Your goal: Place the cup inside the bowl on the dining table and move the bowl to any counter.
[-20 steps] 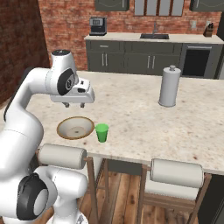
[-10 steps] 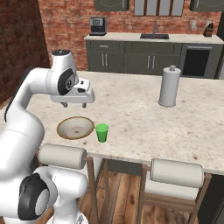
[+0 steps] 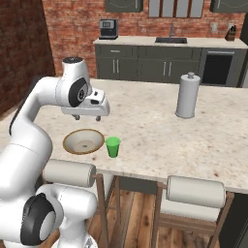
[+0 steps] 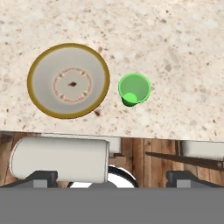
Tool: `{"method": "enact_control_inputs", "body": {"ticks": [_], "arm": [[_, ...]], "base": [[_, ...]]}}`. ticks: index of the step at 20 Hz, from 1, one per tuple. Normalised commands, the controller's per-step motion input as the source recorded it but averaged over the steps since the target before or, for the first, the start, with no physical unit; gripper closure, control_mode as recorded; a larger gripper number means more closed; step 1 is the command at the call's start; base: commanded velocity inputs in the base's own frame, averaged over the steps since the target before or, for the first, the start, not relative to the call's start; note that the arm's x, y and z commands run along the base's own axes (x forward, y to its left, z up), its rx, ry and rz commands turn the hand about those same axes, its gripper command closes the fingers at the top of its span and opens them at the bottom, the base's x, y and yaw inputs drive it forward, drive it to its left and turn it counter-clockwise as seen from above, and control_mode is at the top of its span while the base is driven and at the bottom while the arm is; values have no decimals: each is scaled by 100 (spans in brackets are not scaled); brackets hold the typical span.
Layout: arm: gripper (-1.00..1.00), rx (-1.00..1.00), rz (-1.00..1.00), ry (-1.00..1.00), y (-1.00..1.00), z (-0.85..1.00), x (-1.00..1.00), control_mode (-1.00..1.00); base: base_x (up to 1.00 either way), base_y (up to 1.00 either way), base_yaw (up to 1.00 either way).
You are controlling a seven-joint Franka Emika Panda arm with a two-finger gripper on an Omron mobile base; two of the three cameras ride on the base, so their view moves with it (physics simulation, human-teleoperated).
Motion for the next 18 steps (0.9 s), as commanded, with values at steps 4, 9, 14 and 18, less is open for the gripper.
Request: {"method": "enact_control_inputs", "body": {"ticks": [4, 9, 14, 18], "arm": [[-100, 0, -9, 0, -29, -12, 0, -100], [-100, -1, -10, 0, -24, -10, 3, -100], [-100, -1, -9, 0, -18, -9, 9, -100], [-100, 0, -7, 0, -11, -4, 5, -100]], "base": [[0, 0, 0], [0, 0, 0], [0, 0, 0], [0, 0, 0]]}}
